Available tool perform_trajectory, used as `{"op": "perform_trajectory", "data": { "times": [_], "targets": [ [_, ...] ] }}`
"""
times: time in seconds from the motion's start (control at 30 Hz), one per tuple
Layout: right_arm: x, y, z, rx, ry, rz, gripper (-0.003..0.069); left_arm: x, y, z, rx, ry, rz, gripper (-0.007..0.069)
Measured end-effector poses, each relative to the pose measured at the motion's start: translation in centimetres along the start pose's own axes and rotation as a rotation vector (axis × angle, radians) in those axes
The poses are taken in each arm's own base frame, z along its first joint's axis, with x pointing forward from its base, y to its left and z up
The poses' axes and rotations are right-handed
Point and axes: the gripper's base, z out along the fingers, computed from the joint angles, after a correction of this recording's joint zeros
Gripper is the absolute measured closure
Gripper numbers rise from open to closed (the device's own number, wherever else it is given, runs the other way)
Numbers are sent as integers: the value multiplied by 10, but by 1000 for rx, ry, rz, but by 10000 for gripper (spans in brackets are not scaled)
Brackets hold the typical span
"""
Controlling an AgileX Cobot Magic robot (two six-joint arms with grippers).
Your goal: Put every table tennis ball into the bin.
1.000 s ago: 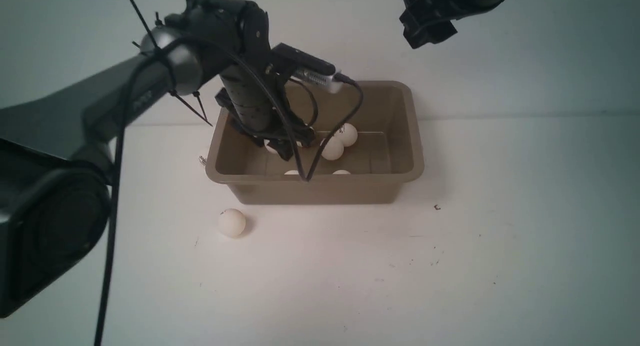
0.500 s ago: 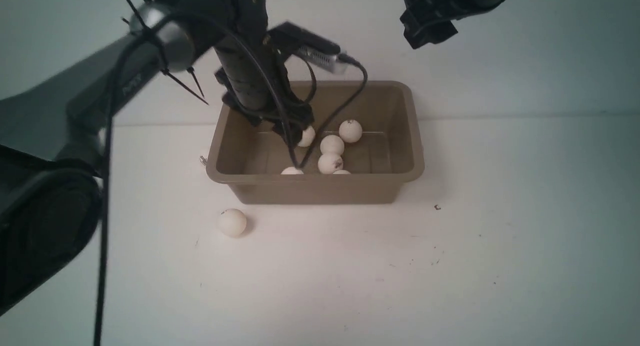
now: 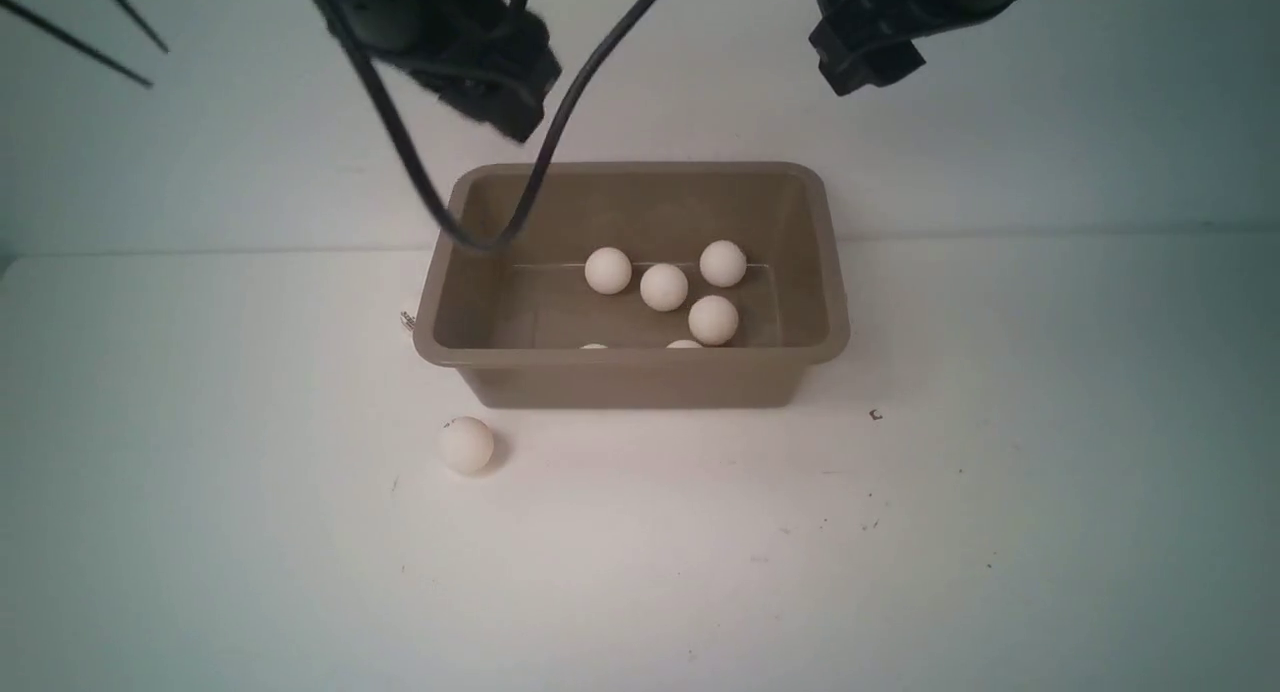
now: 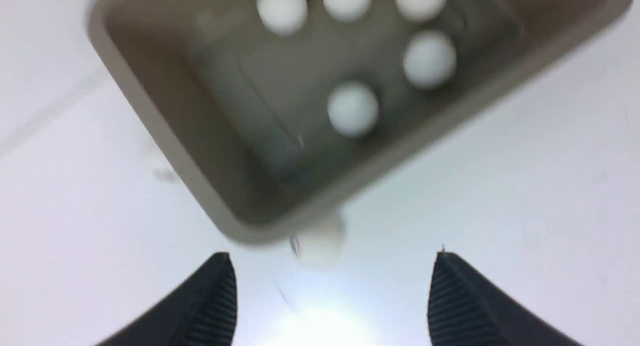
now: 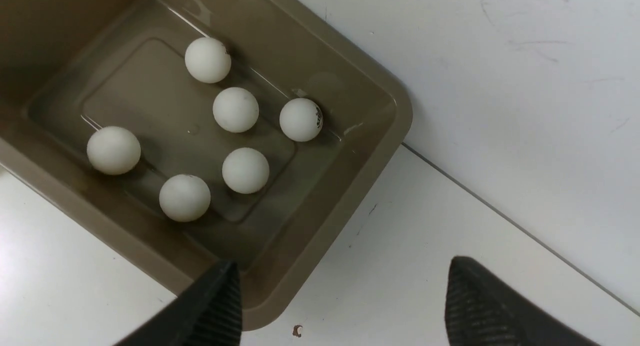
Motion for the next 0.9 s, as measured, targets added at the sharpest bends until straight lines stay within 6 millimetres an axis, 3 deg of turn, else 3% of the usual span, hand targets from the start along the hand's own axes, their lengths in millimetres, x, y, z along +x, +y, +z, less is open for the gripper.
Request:
{"op": "perform_trajectory", "data": {
  "times": [0.2, 0.4, 0.53, 0.9],
  "targets": [
    [0, 0, 0, 1, 0, 0, 162, 36, -8, 25, 28, 111, -5, 167],
    [0, 0, 0, 2, 0, -1, 162, 67, -15, 51, 22, 99, -10, 167],
    [0, 0, 0, 2, 0, -1, 162, 98, -20, 84, 5, 86, -10, 167],
    [0, 1, 0, -6, -1, 2, 162, 98, -12, 125, -80, -20, 11, 167]
  ]
}}
